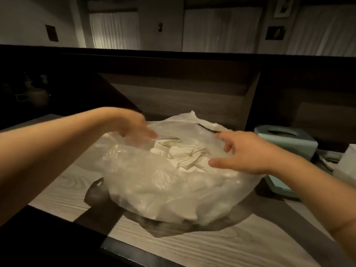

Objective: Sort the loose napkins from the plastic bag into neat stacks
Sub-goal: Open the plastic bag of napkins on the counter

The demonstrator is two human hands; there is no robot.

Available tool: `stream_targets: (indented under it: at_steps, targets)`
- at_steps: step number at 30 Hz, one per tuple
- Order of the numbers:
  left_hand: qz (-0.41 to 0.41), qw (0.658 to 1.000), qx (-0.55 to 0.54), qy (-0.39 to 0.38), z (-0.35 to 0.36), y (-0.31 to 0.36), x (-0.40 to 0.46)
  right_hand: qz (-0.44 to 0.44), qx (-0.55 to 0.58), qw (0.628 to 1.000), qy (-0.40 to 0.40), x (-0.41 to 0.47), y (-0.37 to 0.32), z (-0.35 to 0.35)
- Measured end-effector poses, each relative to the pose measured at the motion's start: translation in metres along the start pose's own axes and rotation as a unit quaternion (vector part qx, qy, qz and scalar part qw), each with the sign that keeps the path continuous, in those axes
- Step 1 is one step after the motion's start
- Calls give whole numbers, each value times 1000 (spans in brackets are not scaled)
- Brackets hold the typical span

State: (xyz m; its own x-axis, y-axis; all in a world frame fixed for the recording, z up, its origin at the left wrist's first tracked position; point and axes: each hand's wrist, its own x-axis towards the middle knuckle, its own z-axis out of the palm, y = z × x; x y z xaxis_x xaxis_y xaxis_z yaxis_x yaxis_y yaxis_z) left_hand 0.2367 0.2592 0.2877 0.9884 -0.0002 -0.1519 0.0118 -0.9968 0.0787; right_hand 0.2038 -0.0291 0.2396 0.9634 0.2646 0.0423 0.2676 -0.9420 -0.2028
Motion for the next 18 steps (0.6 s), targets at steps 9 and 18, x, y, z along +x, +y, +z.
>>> stream_targets:
  at_steps: [9,18]
  targets:
    - [139,989,41,40,58,25,-47,-91,-193,967,136,33,4,28]
    - [162,983,43,74,119,-9,-44,51,52,989,128,54,-10,45]
